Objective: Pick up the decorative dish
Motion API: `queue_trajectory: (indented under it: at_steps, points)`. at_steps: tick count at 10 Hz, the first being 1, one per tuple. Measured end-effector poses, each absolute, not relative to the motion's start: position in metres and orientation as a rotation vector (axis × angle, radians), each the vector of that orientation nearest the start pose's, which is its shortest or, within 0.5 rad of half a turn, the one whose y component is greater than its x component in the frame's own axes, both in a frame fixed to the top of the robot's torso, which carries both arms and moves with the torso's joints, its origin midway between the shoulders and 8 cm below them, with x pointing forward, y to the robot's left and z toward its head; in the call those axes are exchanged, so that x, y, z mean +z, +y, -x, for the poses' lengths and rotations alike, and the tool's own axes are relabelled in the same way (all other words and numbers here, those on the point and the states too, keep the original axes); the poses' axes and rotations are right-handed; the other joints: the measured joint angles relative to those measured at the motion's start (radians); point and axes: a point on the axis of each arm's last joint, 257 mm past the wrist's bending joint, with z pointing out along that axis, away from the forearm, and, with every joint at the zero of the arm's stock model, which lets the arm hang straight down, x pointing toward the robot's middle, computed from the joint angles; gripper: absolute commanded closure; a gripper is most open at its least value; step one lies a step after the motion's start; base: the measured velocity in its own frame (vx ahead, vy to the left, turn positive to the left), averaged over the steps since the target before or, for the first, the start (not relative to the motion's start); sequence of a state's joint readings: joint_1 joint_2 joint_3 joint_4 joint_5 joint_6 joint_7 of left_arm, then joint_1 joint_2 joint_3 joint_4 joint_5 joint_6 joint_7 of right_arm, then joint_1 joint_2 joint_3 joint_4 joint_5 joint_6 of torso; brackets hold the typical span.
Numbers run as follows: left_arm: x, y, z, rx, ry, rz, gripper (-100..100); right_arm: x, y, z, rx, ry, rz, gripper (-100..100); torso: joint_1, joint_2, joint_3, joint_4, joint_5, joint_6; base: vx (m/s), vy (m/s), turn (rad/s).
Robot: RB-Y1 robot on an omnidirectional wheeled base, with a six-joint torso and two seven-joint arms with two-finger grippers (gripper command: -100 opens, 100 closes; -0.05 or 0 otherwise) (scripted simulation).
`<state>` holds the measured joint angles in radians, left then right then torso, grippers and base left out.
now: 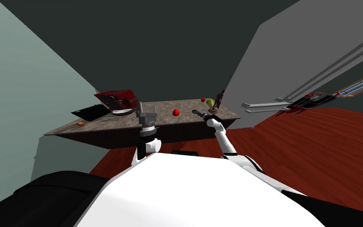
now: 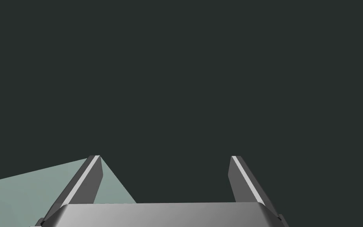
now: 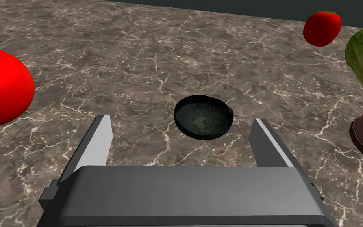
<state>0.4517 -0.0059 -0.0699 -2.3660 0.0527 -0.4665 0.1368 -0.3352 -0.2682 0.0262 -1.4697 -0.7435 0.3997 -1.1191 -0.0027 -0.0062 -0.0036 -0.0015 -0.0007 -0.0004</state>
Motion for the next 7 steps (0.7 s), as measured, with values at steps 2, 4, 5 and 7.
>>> queue_trajectory:
  at_steps: [2,4,5,7]
  points:
    - [0.071,0.256,-0.335,-1.575,0.474,0.67,0,-0.189,-0.183,-0.622,-1.823,-0.27,2.234,-100,0.001,0.0,0.0,0.0,0.0,0.0,0.081,-0.044,-0.007]
    - [0.071,0.256,-0.335,-1.575,0.474,0.67,0,-0.201,-0.178,-0.622,-1.736,-0.219,2.24,-100,0.001,-0.001,0.0,0.0,0.0,0.0,0.09,-0.06,-0.001]
    - [0.071,0.256,-0.335,-1.575,0.474,0.67,0,-0.208,-0.173,-0.623,-1.686,-0.19,2.244,-100,0.0,-0.002,-0.001,0.0,0.0,0.0,0.14,-0.102,0.008]
    - [0.071,0.256,-0.335,-1.575,0.474,0.67,0,-0.223,-0.166,-0.622,-1.58,-0.131,2.252,-100,-0.001,-0.003,-0.002,-0.001,0.0,0.0,0.108,-0.078,0.014]
